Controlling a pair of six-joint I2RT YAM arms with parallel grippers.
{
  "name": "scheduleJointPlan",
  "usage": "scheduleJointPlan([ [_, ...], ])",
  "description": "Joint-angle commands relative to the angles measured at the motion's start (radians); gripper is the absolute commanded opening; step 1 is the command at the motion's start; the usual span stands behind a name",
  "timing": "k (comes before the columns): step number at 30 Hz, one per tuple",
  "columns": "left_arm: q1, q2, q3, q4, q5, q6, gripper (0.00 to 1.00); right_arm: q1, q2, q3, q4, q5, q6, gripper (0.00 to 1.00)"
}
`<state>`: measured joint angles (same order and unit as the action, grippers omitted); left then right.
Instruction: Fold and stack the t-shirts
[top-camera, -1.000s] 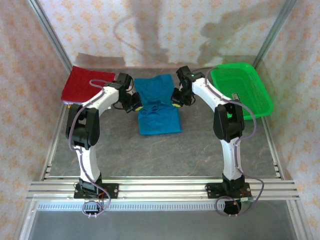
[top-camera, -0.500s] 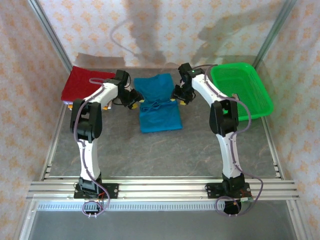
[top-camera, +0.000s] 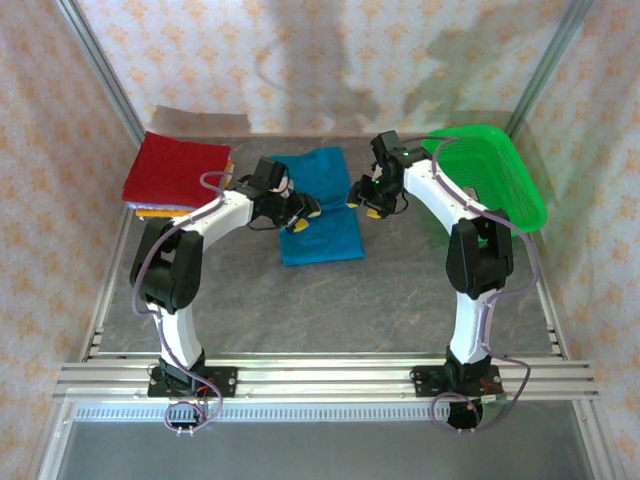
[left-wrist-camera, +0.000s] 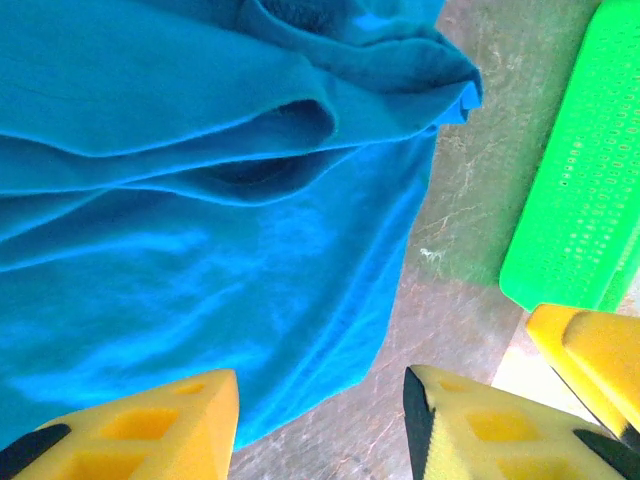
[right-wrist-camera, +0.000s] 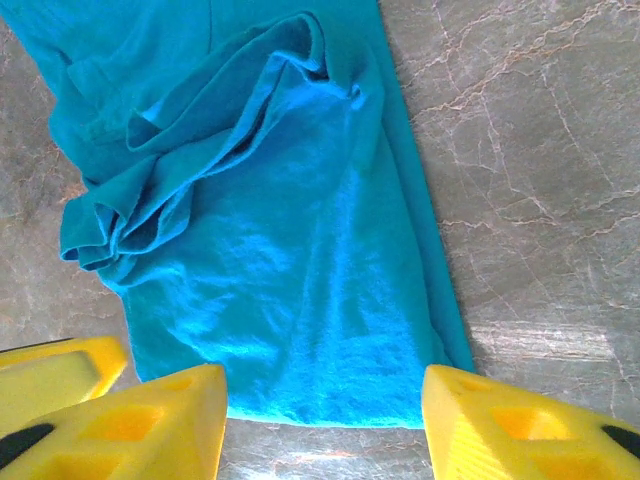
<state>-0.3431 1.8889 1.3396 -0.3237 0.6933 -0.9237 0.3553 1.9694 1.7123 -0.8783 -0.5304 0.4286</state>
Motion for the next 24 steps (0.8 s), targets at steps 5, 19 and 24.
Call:
scheduleJointPlan([
  [5, -0.001, 0.14, 0.053, 0.082, -0.02, -0.05, 0.49, -0.007, -0.083, -0.065, 0.027, 0.036, 0.022, 0.54],
  [19, 0.118, 0.482, 0.702, -0.24, 0.003, 0.072, 0.49, -0.008, -0.136, -0.195, 0.105, -0.027, 0.072, 0.54],
  [24, 0.142, 0.595, 0.902, -0.267, -0.052, 0.084, 0.47, 0.026, -0.084, -0.196, 0.173, -0.042, 0.124, 0.54],
])
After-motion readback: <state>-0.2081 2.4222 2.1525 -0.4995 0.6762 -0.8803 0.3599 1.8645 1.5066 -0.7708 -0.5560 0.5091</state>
